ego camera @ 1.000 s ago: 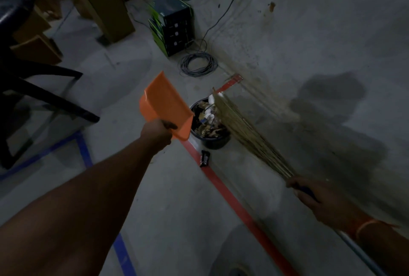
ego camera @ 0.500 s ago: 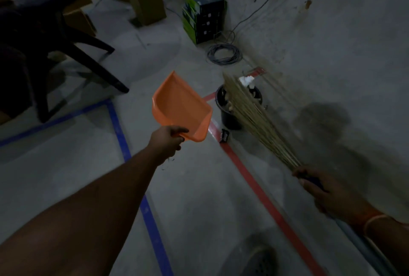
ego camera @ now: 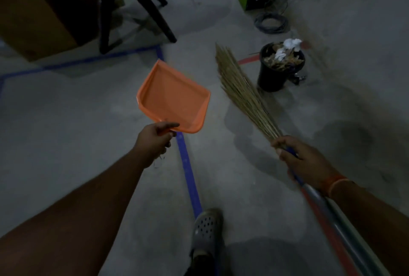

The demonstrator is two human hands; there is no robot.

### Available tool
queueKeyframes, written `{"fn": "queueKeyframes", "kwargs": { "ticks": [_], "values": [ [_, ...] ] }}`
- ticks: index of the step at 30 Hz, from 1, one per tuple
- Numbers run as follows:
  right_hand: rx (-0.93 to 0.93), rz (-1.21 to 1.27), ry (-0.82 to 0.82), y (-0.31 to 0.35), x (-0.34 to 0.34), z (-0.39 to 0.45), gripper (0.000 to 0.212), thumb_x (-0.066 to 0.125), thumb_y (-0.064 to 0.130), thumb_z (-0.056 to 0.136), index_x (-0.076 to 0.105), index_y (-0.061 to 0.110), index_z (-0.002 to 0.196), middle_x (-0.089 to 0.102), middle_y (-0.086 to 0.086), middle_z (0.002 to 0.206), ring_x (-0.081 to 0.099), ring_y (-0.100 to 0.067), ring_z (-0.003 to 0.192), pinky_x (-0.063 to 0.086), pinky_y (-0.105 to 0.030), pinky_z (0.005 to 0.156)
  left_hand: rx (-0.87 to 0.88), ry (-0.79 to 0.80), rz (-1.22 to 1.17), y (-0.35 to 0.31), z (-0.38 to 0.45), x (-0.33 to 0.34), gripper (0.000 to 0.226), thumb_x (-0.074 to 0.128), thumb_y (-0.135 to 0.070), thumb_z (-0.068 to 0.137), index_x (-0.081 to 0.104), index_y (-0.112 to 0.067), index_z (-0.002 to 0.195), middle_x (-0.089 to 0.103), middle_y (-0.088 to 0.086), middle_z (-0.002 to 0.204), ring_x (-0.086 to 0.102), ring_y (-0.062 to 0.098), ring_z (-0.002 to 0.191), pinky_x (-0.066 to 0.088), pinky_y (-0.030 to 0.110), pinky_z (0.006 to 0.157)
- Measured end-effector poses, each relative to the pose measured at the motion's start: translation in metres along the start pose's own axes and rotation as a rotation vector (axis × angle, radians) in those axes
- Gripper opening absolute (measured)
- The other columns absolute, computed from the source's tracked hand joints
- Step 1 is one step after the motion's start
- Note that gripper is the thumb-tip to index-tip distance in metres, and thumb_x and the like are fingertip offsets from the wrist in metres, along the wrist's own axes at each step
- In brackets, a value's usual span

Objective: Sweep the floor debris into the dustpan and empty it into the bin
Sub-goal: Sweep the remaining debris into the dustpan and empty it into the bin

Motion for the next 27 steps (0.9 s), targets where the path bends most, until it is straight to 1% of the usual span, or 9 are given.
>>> {"fn": "queueKeyframes", "kwargs": {
  "ticks": [3,5,10,12,16,18,20,23,27],
  "values": [
    [-0.032,0.02,0.067,0.0,0.046,-0.046,0.017,0.054,0.018,0.097,0.062,0.033,0.102,0.062,-0.02,0.079,0.055,-0.03,0.044,0.049,-0.034,0.042,-0.027,-0.063,-0.072,0.063,-0.084,-0.034,0.04,0.052,0.006,0.096,0.074,-0.022,0.116,0.072,0.011,0.097,0.053,0.018,0.063,0.039,0.025,0.048],
    [-0.034,0.004,0.144,-0.003,0.081,-0.078,0.018,0.054,0.02,0.097,0.062,0.035,0.103,0.061,-0.022,0.08,0.054,-0.026,0.044,0.049,-0.035,0.043,-0.058,-0.099,-0.112,0.11,-0.144,-0.058,0.041,0.051,0.008,0.097,0.075,-0.021,0.113,0.072,0.011,0.096,0.052,0.018,0.061,0.038,0.025,0.049],
    [-0.067,-0.076,0.332,0.01,0.179,-0.149,0.019,0.054,0.024,0.097,0.062,0.04,0.103,0.067,-0.016,0.071,0.058,-0.033,0.047,0.051,-0.039,0.043,-0.194,-0.18,-0.179,0.227,-0.292,-0.125,0.04,0.054,0.004,0.095,0.078,-0.024,0.11,0.072,0.011,0.095,0.051,0.014,0.056,0.036,0.026,0.05],
    [-0.093,-0.124,0.415,0.018,0.221,-0.171,0.021,0.053,0.022,0.097,0.061,0.04,0.104,0.064,-0.009,0.061,0.057,-0.031,0.043,0.049,-0.035,0.04,-0.26,-0.233,-0.189,0.271,-0.346,-0.15,0.039,0.055,0.002,0.094,0.079,-0.024,0.11,0.072,0.008,0.094,0.051,0.013,0.056,0.036,0.025,0.051],
    [-0.161,-0.201,0.56,0.031,0.312,-0.208,0.022,0.053,0.022,0.097,0.061,0.042,0.103,0.059,0.005,0.053,0.049,-0.017,0.038,0.044,-0.028,0.039,-0.352,-0.329,-0.211,0.357,-0.44,-0.195,0.038,0.053,0.006,0.095,0.077,-0.018,0.111,0.072,0.007,0.092,0.05,0.012,0.053,0.035,0.023,0.047],
    [-0.203,-0.253,0.63,0.041,0.36,-0.227,0.021,0.053,0.023,0.098,0.06,0.042,0.102,0.061,0.017,0.054,0.048,-0.007,0.037,0.042,-0.022,0.039,-0.394,-0.38,-0.236,0.402,-0.484,-0.213,0.039,0.052,0.007,0.096,0.078,-0.018,0.11,0.072,0.008,0.09,0.049,0.013,0.053,0.034,0.023,0.046],
    [-0.26,-0.321,0.683,0.047,0.404,-0.25,0.019,0.052,0.025,0.098,0.059,0.042,0.103,0.062,0.029,0.065,0.054,-0.004,0.041,0.041,-0.014,0.042,-0.399,-0.424,-0.265,0.443,-0.522,-0.23,0.033,0.056,-0.001,0.093,0.079,-0.02,0.108,0.072,0.008,0.09,0.049,0.015,0.055,0.034,0.025,0.047],
    [-0.295,-0.365,0.727,0.043,0.465,-0.285,0.018,0.052,0.032,0.097,0.058,0.047,0.104,0.067,0.016,0.075,0.059,-0.009,0.046,0.05,-0.022,0.044,-0.423,-0.451,-0.297,0.5,-0.583,-0.253,0.034,0.056,-0.016,0.083,0.081,-0.027,0.104,0.073,0.005,0.089,0.05,0.015,0.055,0.035,0.026,0.049],
    [-0.276,-0.375,0.754,0.029,0.527,-0.342,0.016,0.053,0.03,0.097,0.059,0.043,0.103,0.063,0.002,0.066,0.055,-0.011,0.04,0.05,-0.028,0.041,-0.481,-0.461,-0.343,0.573,-0.668,-0.268,0.038,0.057,-0.002,0.096,0.081,-0.03,0.104,0.073,0.005,0.091,0.049,0.016,0.056,0.035,0.024,0.048]
  ]
}}
Point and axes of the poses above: each hand's wrist, its own z-axis towards the middle knuckle, its own x-axis out of the palm, y = z × x, the point moved 2 cm from there along z, towards the middle knuckle
